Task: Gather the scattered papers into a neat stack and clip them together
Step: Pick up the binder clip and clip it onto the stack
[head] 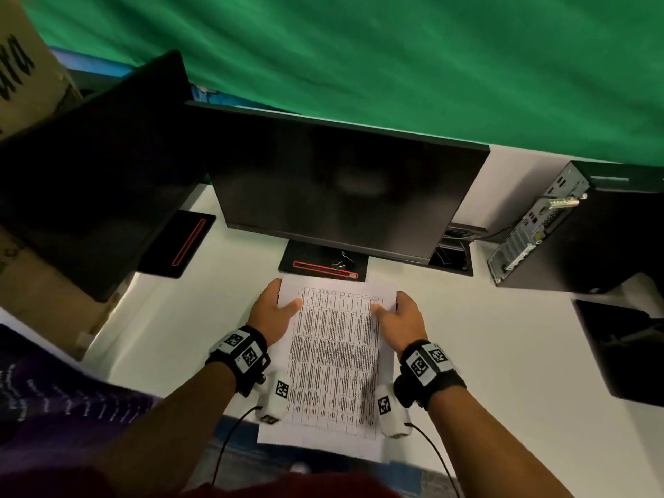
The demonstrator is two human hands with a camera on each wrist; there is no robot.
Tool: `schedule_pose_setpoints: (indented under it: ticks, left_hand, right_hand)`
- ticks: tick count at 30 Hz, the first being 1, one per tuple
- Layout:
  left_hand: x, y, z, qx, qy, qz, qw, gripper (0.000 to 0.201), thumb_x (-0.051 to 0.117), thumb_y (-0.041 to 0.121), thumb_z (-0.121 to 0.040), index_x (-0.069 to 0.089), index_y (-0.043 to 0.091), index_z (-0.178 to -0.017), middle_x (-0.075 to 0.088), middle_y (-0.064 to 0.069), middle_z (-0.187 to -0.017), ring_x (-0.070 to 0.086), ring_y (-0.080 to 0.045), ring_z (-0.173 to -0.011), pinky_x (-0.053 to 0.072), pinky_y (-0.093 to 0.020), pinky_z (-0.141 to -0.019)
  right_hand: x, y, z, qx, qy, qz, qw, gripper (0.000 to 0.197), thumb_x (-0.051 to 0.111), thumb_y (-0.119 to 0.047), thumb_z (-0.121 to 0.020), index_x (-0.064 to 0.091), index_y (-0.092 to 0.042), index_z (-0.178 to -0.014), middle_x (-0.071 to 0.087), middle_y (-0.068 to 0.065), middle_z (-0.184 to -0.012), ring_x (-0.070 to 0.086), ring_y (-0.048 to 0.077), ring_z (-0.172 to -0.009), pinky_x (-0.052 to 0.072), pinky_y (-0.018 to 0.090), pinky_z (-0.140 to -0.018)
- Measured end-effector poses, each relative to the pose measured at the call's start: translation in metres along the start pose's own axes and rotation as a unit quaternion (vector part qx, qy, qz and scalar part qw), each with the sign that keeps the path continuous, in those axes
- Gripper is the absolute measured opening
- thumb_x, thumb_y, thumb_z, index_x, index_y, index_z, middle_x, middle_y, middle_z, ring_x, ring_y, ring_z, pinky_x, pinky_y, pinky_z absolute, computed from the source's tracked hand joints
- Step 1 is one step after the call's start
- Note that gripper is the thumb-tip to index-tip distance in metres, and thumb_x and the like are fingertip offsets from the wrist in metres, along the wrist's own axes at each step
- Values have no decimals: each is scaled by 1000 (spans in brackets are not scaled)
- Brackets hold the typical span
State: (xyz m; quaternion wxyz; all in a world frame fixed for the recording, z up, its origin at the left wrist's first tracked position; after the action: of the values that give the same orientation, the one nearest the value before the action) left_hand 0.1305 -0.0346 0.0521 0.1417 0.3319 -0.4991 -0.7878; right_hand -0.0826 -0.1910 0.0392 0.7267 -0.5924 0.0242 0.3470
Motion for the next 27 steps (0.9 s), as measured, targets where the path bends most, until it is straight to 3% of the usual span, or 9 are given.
schedule_pose_setpoints:
  ticks: [2,4,6,8,12,16,19,23,27]
  left_hand:
    - [2,-24,-9,-22,0,-4,1000,26,60,17,-92,56,18,-118,66,-3,-116,63,-24,-107,51,-41,-93]
    - [4,-48,-19,-44,2,-13,999,30,62,16,-91,57,16,-120,65,-4,-119,62,-23,-108,48,-36,-95]
    - [6,-74,-30,-71,3,-22,997,35,63,19,-89,56,16,-124,64,-4,-122,61,-24,-111,47,-41,-101]
    - [6,-96,-44,-92,10,-33,995,42,65,23,-87,55,17,-127,64,-4,-124,61,-26,-114,46,-46,-103]
    - [0,-104,-58,-105,21,-66,992,36,63,21,-89,56,18,-124,65,-3,-120,61,-25,-108,48,-38,-98]
    - [0,-107,-67,-107,11,-78,991,34,61,17,-91,55,16,-124,64,-2,-117,60,-21,-102,45,-28,-90]
    - [3,-111,-70,-112,3,-68,991,37,60,18,-92,53,19,-128,65,-2,-121,62,-24,-109,45,-27,-91]
    - [3,-116,-72,-127,-9,-69,990,44,59,21,-93,48,22,-136,64,1,-124,61,-21,-112,43,-24,-90]
    - [3,-118,-74,-131,-16,-75,988,43,58,22,-94,48,22,-136,65,0,-124,62,-22,-112,45,-26,-89]
  right_hand:
    - [21,16,-14,25,-21,51,998,33,64,-27,-92,57,-8,-118,65,10,-121,60,31,-110,50,39,-94]
    - [39,28,-26,46,-45,85,994,33,63,-27,-92,57,-6,-117,64,12,-120,59,28,-102,49,34,-87]
    - [56,38,-39,69,-85,122,987,37,63,-28,-92,56,-6,-121,63,12,-122,58,27,-102,47,31,-85]
    - [69,42,-56,77,-115,186,973,46,63,-29,-91,52,-7,-130,61,12,-129,59,31,-114,47,32,-91]
    - [73,12,-96,-12,-58,249,967,55,61,-18,-91,41,-9,-142,49,13,-140,49,31,-127,41,38,-108]
    - [92,-30,-130,-134,-34,279,950,50,51,-7,-92,42,-5,-142,46,18,-141,43,36,-130,35,42,-112]
    - [115,-32,-147,-118,-90,294,944,52,46,-5,-96,38,-8,-147,45,21,-143,40,37,-134,33,43,-115]
    - [124,-33,-157,-122,-75,296,944,49,46,-1,-96,47,-11,-144,52,20,-139,48,36,-129,38,42,-112]
    - [125,-27,-154,-140,-94,271,948,36,52,-17,-100,54,-17,-136,48,14,-141,58,33,-118,43,39,-108]
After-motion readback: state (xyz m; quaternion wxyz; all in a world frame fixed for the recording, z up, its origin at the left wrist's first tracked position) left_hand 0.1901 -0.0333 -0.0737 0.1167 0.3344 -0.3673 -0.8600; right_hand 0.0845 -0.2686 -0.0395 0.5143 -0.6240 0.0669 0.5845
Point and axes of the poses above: each hand's wrist, its own z-axis away from the middle knuckle, its own x-axis out of the palm, y = z × x, the point moved 8 cm from there along -z, towards the middle knuckle
